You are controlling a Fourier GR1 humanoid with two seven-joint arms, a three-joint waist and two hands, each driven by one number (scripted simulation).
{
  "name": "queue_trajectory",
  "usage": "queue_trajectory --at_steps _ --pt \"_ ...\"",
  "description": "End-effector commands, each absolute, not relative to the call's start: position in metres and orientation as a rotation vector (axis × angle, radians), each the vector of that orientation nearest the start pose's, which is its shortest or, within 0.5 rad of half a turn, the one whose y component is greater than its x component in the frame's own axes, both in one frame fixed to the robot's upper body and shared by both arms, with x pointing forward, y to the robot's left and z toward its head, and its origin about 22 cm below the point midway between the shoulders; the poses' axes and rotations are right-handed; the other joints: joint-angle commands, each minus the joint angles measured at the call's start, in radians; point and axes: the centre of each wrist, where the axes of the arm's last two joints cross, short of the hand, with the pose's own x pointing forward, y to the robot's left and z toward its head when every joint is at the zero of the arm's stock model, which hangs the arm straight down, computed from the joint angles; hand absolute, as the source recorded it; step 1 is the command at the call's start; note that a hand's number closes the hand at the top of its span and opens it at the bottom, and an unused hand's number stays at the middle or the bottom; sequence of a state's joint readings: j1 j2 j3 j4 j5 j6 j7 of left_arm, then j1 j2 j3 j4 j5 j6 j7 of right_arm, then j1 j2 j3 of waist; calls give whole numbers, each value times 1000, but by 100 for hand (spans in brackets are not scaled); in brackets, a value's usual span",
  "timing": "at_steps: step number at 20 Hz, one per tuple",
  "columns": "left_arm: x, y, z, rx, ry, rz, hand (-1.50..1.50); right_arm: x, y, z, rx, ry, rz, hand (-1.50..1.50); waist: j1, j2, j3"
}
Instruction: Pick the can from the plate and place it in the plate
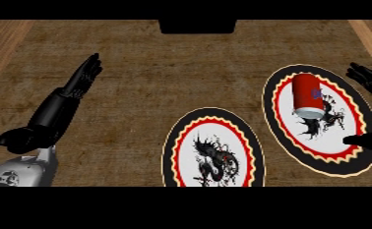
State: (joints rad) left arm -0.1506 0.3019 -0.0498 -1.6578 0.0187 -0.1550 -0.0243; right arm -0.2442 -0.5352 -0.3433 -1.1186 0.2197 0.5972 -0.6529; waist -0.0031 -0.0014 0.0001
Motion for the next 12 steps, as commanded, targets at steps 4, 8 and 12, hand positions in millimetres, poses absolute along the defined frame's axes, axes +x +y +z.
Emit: queue_trajectory --at_steps 4,8,12 --pt "268 255 78 12 -1790 -471 0 274 -500 91 248 -1867 541 -150 17 4 3" --pt "275 261 74 5 -1792 -475 0 271 -516 107 275 -1864 543 -150 21 10 3" --pt "275 252 71 8 -1779 -477 0 264 -532 124 274 -1872 541 -150 25 14 6"
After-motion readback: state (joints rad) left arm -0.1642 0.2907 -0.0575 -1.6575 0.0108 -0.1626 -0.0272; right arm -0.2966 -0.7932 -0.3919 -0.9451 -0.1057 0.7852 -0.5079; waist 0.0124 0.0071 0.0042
